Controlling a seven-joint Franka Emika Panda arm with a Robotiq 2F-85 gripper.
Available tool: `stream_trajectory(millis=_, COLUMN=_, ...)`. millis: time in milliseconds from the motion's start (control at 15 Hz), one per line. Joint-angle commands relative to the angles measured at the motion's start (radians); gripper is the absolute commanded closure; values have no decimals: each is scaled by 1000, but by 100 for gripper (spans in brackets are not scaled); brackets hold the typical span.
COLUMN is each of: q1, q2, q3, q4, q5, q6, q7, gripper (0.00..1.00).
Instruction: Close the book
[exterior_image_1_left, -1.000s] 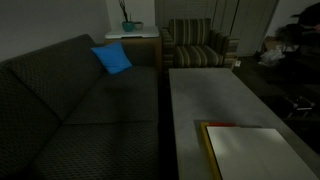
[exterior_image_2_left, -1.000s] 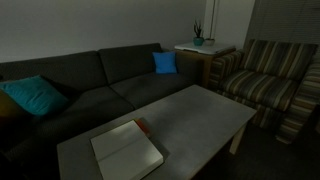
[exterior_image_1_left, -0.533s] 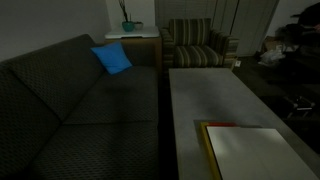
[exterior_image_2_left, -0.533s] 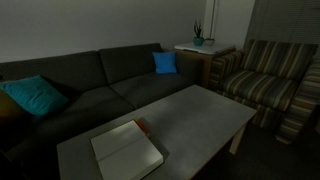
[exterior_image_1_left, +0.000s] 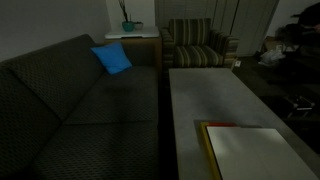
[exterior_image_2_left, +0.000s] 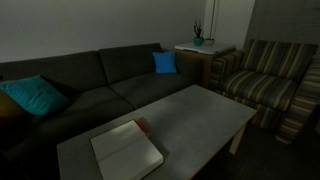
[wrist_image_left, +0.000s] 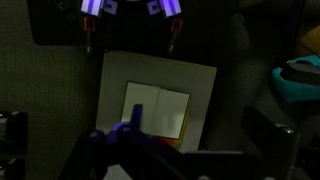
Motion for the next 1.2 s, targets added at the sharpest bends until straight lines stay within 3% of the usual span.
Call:
stream_trajectory(millis=0, q1=-1, q2=41, q3=0, q4=-30, q5=0, q6=59, q7=-62, gripper=0)
stream_trajectory(millis=533, q1=73, q2=258, q3=-40, q4=-153, q5=59, q6=411, q7=-282, gripper=0)
stream_trajectory(millis=600, q1=41, q2=176, q3=-14, q4=-147, q5=22, q6=347, q7=-220, gripper=0)
stream_trajectory(millis=1133, q1=65, q2=226, q3=-21, q4=-147, q5=32, q6=400, q7=-262, gripper=0)
